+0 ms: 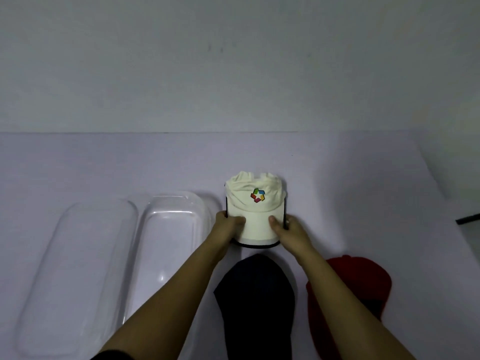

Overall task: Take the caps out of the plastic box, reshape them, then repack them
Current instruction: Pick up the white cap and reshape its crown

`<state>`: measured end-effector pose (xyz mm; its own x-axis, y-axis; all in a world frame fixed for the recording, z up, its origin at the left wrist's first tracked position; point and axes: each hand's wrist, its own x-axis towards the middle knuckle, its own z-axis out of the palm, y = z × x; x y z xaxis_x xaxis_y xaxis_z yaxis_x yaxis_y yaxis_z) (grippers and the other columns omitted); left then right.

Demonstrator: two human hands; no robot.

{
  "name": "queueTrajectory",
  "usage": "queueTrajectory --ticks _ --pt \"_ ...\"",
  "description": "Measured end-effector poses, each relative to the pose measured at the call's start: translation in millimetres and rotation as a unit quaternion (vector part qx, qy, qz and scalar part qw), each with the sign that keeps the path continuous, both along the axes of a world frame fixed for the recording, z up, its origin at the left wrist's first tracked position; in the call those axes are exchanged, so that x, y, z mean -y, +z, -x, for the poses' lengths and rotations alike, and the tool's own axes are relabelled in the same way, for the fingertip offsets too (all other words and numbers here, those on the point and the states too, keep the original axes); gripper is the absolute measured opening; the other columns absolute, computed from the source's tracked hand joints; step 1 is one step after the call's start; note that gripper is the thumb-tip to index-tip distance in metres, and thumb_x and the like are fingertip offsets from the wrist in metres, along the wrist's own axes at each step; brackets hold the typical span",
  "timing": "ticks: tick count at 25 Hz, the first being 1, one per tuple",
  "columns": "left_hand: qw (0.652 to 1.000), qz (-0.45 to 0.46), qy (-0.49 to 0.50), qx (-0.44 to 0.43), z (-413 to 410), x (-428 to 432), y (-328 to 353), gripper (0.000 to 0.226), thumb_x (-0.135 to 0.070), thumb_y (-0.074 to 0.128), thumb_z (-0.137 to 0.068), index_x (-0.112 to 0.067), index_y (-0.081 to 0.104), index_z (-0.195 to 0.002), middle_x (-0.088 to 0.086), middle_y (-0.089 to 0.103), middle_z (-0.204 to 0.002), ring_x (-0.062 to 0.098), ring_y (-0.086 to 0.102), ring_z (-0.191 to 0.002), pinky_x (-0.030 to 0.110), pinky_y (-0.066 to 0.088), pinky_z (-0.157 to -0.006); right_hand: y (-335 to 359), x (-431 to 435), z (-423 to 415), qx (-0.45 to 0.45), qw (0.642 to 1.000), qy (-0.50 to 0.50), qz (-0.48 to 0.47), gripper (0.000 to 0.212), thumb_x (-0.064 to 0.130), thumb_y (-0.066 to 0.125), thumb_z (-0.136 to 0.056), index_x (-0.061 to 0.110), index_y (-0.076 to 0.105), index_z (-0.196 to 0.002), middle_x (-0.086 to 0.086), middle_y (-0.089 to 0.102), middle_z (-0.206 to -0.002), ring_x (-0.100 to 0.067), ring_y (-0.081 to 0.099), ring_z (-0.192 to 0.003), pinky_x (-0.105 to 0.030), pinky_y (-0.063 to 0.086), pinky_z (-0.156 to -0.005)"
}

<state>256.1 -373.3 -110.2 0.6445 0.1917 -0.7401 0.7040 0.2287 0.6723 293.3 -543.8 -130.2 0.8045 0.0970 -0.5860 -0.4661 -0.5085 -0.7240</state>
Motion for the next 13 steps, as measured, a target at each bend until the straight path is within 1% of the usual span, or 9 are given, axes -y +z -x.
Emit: queueTrajectory --ticks 1,2,3,4,5,8,10,11,13 --pt "0.997 -0.068 -0.043 -0.013 -1 5 6 0.073 -0.031 0.062 -0.068 -0.007 0.041 -0.133 0.011 0.053 -0.133 0.030 0.055 -0.113 0.041 0.050 -0.091 1 1 -1 0.028 0.997 0.016 0.066 0.064 0.059 0.059 -0.077 0.016 0.056 -0.124 -0.011 0.056 -0.129 -0.028 0.057 -0.112 -0.042 0.048 -0.098" --pt "0.979 -0.175 -0.105 -0.032 -1 10 12 0.069 -0.032 0.058 -0.074 -0.006 0.037 -0.135 0.011 0.047 -0.134 0.033 0.051 -0.116 0.040 0.046 -0.094 3 3 -1 0.047 0.992 0.031 0.115 0.064 0.058 0.060 -0.078 0.016 0.054 -0.126 -0.012 0.049 -0.131 -0.030 0.053 -0.116 -0.041 0.045 -0.100" --pt "0.943 -0.289 -0.162 -0.035 -4 14 13 0.066 -0.028 0.056 -0.081 -0.005 0.031 -0.138 0.015 0.039 -0.136 0.035 0.046 -0.120 0.041 0.041 -0.097 5 4 -3 0.055 0.987 0.047 0.140 0.064 0.055 0.062 -0.079 0.017 0.051 -0.129 -0.013 0.043 -0.133 -0.032 0.050 -0.119 -0.039 0.043 -0.101" --pt "0.912 -0.362 -0.192 -0.004 -6 17 19 0.064 -0.022 0.053 -0.085 -0.003 0.026 -0.141 0.018 0.035 -0.138 0.037 0.044 -0.121 0.041 0.039 -0.098 9 6 -6 0.061 0.986 0.061 0.144 0.064 0.050 0.064 -0.080 0.017 0.047 -0.132 -0.014 0.039 -0.134 -0.032 0.049 -0.119 -0.037 0.043 -0.099" --pt "0.894 -0.400 -0.196 0.046 -8 16 27 0.060 -0.017 0.052 -0.088 -0.002 0.027 -0.141 0.019 0.036 -0.137 0.037 0.046 -0.119 0.039 0.040 -0.097 13 8 -12 0.076 0.986 0.071 0.134 0.063 0.046 0.065 -0.081 0.016 0.045 -0.134 -0.014 0.038 -0.135 -0.032 0.051 -0.117 -0.033 0.043 -0.095" --pt "0.869 -0.445 -0.136 0.171 -29 -10 45 0.046 -0.015 0.051 -0.092 -0.008 0.042 -0.137 0.014 0.046 -0.137 0.032 0.054 -0.115 0.034 0.040 -0.096 28 13 -40 0.234 0.964 0.092 0.084 0.047 0.028 0.064 -0.086 0.012 0.052 -0.129 -0.013 0.048 -0.130 -0.028 0.059 -0.105 -0.026 0.045 -0.080" --pt "0.860 -0.441 -0.178 0.187 -45 -34 47 0.047 -0.019 0.054 -0.092 -0.012 0.043 -0.137 0.009 0.047 -0.141 0.030 0.059 -0.112 0.035 0.042 -0.099 37 14 -63 0.311 0.938 0.143 0.057 0.039 0.023 0.062 -0.088 0.014 0.056 -0.126 -0.008 0.054 -0.126 -0.021 0.058 -0.107 -0.025 0.050 -0.077" --pt "0.862 -0.417 -0.223 0.184 -52 -42 48 0.048 -0.021 0.056 -0.092 -0.015 0.042 -0.138 0.006 0.046 -0.143 0.029 0.061 -0.111 0.035 0.046 -0.098 41 12 -73 0.324 0.929 0.175 0.041 0.040 0.024 0.062 -0.088 0.015 0.055 -0.127 -0.004 0.054 -0.127 -0.016 0.057 -0.108 -0.021 0.050 -0.076" --pt "0.885 -0.315 -0.300 0.166 -62 -51 47 0.050 -0.024 0.057 -0.091 -0.022 0.040 -0.139 0.001 0.050 -0.137 0.021 0.066 -0.101 0.025 0.053 -0.078 46 4 -88 0.278 0.931 0.237 0.014 0.047 0.028 0.062 -0.088 0.019 0.050 -0.133 0.004 0.051 -0.131 -0.004 0.052 -0.106 -0.013 0.046 -0.079"
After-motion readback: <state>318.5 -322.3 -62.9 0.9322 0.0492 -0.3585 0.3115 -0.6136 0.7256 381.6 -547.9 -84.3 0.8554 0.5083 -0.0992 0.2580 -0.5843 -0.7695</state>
